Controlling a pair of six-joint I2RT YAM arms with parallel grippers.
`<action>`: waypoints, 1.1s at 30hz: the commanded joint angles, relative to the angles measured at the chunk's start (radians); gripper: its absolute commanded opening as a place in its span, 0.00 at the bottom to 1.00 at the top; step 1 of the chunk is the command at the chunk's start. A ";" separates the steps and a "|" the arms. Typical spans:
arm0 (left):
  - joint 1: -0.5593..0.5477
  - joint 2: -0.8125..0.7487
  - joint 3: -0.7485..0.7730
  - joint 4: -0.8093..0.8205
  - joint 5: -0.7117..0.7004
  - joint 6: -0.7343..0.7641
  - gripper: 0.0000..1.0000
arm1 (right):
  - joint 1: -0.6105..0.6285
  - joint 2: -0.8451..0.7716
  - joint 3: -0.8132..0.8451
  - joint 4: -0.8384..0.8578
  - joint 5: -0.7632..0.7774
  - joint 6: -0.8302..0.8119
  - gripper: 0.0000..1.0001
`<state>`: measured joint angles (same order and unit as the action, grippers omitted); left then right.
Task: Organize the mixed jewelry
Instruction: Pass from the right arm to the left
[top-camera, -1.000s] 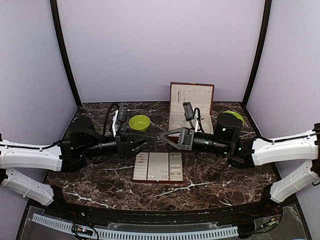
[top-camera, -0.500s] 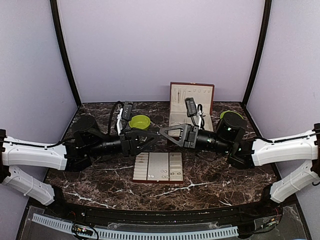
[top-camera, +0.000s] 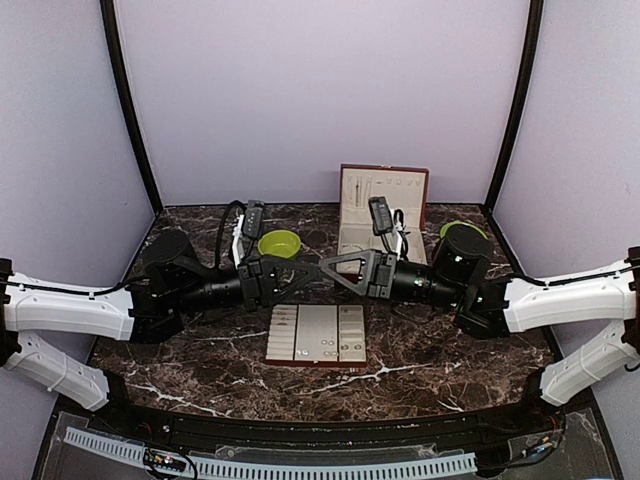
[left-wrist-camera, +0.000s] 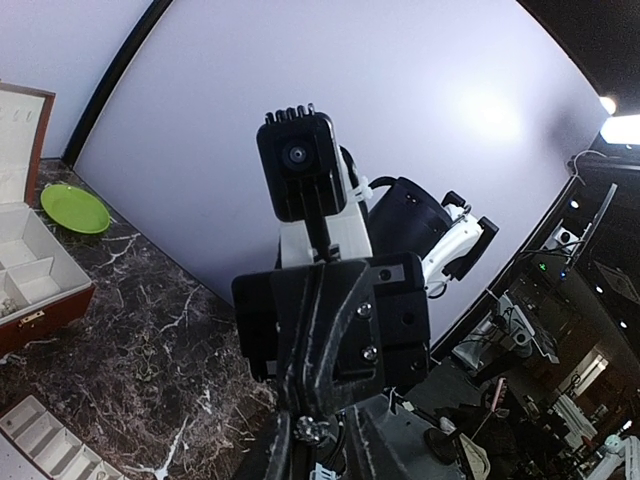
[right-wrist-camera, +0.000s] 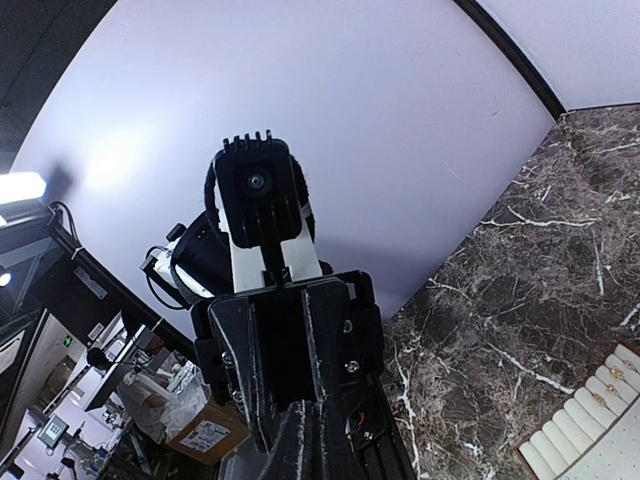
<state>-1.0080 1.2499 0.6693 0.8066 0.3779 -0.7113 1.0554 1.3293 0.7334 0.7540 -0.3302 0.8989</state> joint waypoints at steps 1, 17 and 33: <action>-0.008 0.001 0.020 0.048 -0.003 -0.005 0.20 | 0.010 -0.028 0.011 0.009 -0.001 -0.013 0.00; -0.009 -0.007 0.004 0.060 -0.020 -0.021 0.07 | 0.018 -0.031 0.004 -0.007 0.018 -0.010 0.00; -0.009 -0.023 0.007 -0.083 -0.115 -0.052 0.00 | 0.014 -0.023 -0.019 -0.036 0.091 0.007 0.28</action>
<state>-1.0130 1.2545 0.6693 0.7979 0.3191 -0.7483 1.0660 1.3144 0.7319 0.7017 -0.2661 0.8963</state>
